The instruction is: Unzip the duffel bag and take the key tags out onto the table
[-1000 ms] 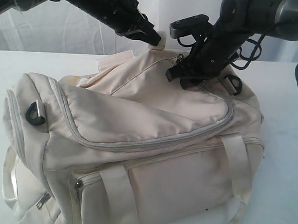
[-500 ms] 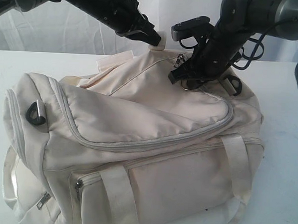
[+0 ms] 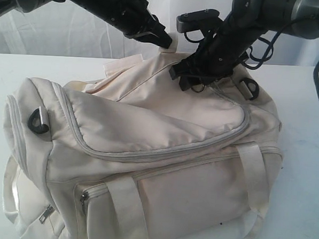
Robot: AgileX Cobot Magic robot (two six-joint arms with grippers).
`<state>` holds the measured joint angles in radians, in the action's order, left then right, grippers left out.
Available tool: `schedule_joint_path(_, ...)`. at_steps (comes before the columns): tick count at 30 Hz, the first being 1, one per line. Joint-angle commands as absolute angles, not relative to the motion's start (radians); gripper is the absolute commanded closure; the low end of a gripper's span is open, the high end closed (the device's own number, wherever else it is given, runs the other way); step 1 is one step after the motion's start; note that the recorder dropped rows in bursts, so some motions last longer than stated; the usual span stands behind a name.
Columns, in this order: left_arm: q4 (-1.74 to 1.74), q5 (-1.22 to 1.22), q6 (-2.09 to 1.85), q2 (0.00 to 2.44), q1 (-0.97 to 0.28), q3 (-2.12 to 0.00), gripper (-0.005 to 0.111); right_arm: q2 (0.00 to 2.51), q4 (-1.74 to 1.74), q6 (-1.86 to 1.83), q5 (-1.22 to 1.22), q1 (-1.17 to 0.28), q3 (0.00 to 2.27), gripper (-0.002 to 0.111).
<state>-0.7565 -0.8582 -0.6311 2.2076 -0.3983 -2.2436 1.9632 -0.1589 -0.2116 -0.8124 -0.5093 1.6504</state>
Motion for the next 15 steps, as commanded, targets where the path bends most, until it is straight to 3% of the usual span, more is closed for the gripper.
schedule_joint_path(1, -0.866, -0.884, -0.629, 2.151, -0.407, -2.259, 0.107, 1.984, -0.122, -0.227, -0.784, -0.516, 1.653, 0.053)
schedule_joint_path(5, -0.879, -0.884, -0.633, 2.151, -0.407, -2.259, 0.107, 2.012, -0.092, -0.214, -0.790, -0.516, 1.653, 0.058)
schedule_joint_path(9, -0.879, -0.884, -0.637, 2.151, -0.407, -2.259, 0.107, 2.016, -0.071, -0.195, -0.806, -0.516, 1.653, 0.079)
schedule_joint_path(15, -0.879, -0.884, -0.637, 2.151, -0.407, -2.259, 0.107, 2.014, -0.068, -0.195, -0.829, -0.516, 1.653, 0.095)
